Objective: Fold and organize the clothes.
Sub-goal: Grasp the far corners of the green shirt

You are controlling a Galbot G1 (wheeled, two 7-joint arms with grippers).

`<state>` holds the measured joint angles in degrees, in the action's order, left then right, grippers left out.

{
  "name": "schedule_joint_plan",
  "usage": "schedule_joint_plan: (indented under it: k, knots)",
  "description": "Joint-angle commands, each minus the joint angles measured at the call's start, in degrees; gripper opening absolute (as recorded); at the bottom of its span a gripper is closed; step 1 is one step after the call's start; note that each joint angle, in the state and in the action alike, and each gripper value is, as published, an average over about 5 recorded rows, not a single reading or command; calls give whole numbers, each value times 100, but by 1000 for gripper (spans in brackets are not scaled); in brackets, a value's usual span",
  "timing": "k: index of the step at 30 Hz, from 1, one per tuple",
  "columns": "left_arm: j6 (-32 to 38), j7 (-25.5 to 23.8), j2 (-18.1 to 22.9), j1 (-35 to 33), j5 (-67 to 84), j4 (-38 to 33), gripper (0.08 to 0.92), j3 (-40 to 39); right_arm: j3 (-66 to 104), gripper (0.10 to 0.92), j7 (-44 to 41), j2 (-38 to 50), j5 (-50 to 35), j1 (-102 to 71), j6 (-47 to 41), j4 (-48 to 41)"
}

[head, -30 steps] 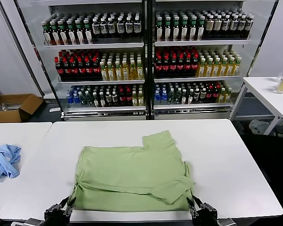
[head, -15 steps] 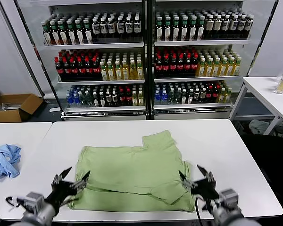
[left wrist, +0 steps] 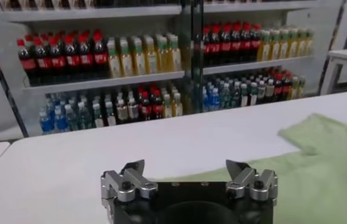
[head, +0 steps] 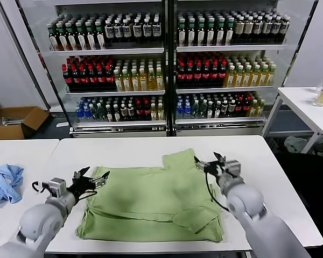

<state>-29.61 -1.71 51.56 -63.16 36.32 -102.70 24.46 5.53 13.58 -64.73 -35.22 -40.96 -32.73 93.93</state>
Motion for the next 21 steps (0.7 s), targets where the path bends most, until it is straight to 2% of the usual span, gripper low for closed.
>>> schedule_joint_plan:
  k: [1, 4, 11, 21]
  knots:
    - [56, -753, -119, 1698, -74, 2202, 823, -949, -588, 823, -40, -978, 276, 1702, 8, -2547]
    - [103, -1000, -126, 1800, -242, 2490, 823, -1005, -565, 823, -77, -1147, 396, 1736, 44, -2881]
    - [156, -1195, -107, 1984, -366, 3065, 823, -1037, -415, 823, -120, -1333, 375, 1673, 171, -3258]
    - [141, -1313, -128, 1759, -421, 2933, 823, -928, -349, 823, -196, -1604, 514, 1633, 365, -3553]
